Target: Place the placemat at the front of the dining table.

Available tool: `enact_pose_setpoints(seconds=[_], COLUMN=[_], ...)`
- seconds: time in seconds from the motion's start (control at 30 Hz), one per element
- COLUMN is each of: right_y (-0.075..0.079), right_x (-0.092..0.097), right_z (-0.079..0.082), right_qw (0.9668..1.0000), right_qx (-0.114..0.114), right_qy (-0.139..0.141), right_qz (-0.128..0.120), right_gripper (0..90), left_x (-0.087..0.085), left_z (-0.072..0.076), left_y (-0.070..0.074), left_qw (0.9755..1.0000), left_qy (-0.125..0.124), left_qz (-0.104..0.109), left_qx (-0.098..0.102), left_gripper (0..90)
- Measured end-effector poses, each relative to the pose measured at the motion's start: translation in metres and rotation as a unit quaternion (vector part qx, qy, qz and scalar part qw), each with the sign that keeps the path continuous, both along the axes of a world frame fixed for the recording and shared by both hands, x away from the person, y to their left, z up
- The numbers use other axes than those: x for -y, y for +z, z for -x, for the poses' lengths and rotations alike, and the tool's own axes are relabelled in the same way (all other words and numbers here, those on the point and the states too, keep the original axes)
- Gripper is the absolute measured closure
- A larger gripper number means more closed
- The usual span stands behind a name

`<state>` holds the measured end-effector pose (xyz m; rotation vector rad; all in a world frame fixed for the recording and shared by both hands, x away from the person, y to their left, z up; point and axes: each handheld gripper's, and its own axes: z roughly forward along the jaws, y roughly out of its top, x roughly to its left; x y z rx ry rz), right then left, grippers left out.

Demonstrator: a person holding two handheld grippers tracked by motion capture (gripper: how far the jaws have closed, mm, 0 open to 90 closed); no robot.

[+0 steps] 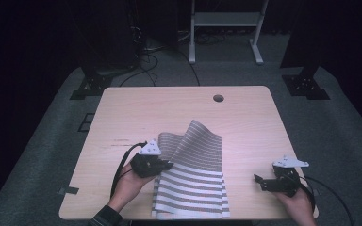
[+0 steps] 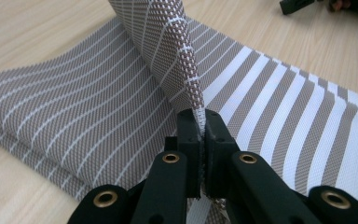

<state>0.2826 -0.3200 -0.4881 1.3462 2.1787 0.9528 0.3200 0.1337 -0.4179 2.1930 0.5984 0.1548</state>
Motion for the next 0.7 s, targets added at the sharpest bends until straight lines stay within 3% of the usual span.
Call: enact_pose_setpoints(seconds=[0.7], right_y=[0.000], right_x=[0.000], right_z=[0.000], right_qw=[1.0000], right_qx=[0.000], right_qy=[0.000], right_qz=[0.000], right_gripper=[9.1], left_x=[0.046], left_z=[-0.033], left_y=[0.013], left_qw=[0.9997], left_qy=[-0.007], left_qz=[0.022], left_qx=[0.003], left_gripper=[87.9])
